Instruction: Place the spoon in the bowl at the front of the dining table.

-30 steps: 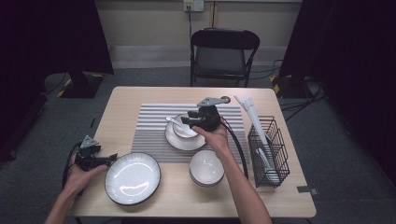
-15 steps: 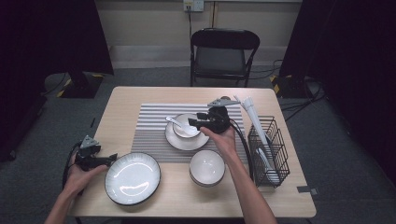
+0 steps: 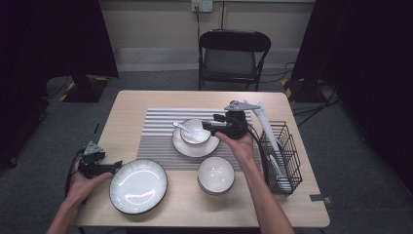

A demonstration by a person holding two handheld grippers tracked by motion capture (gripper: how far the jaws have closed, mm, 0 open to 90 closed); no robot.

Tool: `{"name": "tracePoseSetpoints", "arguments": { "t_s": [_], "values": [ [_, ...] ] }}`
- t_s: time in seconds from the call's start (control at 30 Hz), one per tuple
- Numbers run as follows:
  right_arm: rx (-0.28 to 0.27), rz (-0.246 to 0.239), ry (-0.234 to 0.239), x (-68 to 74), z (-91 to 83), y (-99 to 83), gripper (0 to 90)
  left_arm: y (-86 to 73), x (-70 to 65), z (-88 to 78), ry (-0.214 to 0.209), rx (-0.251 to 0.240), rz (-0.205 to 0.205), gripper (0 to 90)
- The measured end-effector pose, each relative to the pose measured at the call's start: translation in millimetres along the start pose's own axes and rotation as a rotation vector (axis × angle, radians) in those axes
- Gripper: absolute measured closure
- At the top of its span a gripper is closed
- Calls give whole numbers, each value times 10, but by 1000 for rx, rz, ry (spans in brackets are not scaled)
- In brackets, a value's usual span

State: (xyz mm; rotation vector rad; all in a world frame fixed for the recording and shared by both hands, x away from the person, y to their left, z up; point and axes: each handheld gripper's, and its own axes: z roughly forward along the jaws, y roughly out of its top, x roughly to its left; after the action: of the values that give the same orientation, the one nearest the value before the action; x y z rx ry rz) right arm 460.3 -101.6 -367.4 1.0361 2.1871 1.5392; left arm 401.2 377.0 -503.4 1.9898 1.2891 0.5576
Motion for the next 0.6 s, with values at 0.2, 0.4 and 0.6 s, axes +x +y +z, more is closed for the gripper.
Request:
{"name": "tracePoseSetpoints", "arguments": {
  "t_s": [0.2,0.4,0.6],
  "values": [
    [-41,-4,-19,-5,-110,30,427,0,0,0,0,0,0,148],
    [-54,1,-42,-41,-225,39,441,0,0,0,0,0,0,148],
    [-42,26,-50,-112,-366,31,426,0,0,0,0,0,0,148]
  ]
}}
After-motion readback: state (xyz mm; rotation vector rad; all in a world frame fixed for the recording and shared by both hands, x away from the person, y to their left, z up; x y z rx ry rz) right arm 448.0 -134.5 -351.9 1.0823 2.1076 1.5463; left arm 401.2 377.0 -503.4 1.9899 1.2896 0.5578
